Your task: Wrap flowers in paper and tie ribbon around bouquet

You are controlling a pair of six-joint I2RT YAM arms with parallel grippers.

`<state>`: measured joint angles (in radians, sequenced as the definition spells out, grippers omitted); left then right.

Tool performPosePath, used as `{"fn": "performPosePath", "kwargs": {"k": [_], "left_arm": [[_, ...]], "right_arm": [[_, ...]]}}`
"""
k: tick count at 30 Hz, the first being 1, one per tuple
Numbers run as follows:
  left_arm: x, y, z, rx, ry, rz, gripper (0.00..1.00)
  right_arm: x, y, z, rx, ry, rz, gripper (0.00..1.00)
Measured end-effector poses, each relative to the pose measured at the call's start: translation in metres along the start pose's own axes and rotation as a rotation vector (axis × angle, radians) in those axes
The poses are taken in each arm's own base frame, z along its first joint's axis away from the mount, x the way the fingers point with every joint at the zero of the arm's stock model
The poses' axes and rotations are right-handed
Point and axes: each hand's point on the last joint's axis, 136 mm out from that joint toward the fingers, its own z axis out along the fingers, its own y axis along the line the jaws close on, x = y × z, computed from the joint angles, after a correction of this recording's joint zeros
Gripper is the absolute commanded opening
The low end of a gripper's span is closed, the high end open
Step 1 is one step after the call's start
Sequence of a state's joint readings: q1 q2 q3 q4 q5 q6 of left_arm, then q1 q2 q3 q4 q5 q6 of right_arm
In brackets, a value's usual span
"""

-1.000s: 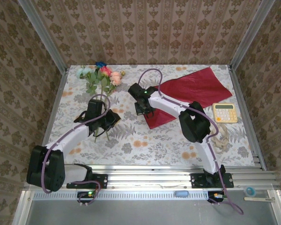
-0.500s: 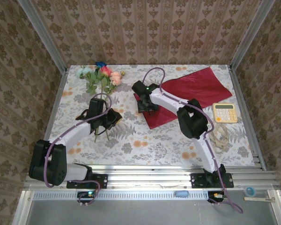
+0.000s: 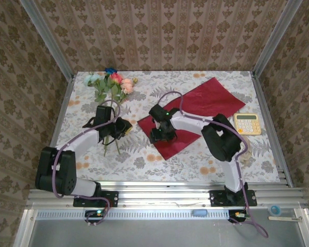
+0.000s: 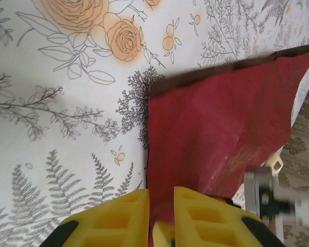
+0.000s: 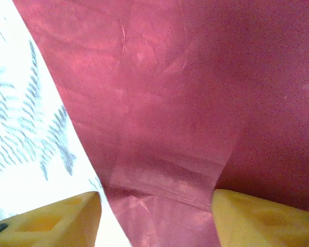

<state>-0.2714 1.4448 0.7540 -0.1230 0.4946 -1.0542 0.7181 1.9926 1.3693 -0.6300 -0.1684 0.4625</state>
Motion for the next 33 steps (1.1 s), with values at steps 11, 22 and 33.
{"fn": "performPosePath", "kwargs": {"k": [11,22,33], "left_arm": [[-0.007,-0.005,0.03,-0.027,0.063,0.006,0.38],[-0.01,0.003,0.061,-0.053,0.102,-0.017,0.19],[-0.008,0.013,0.065,-0.05,0.097,-0.05,0.17]], "right_arm": [[-0.01,-0.012,-0.04,0.073,-0.115,-0.055,0.82],[-0.052,0.013,-0.013,0.217,-0.175,-0.11,0.88],[-0.05,0.004,0.012,0.288,-0.144,-0.079,0.26]]}}
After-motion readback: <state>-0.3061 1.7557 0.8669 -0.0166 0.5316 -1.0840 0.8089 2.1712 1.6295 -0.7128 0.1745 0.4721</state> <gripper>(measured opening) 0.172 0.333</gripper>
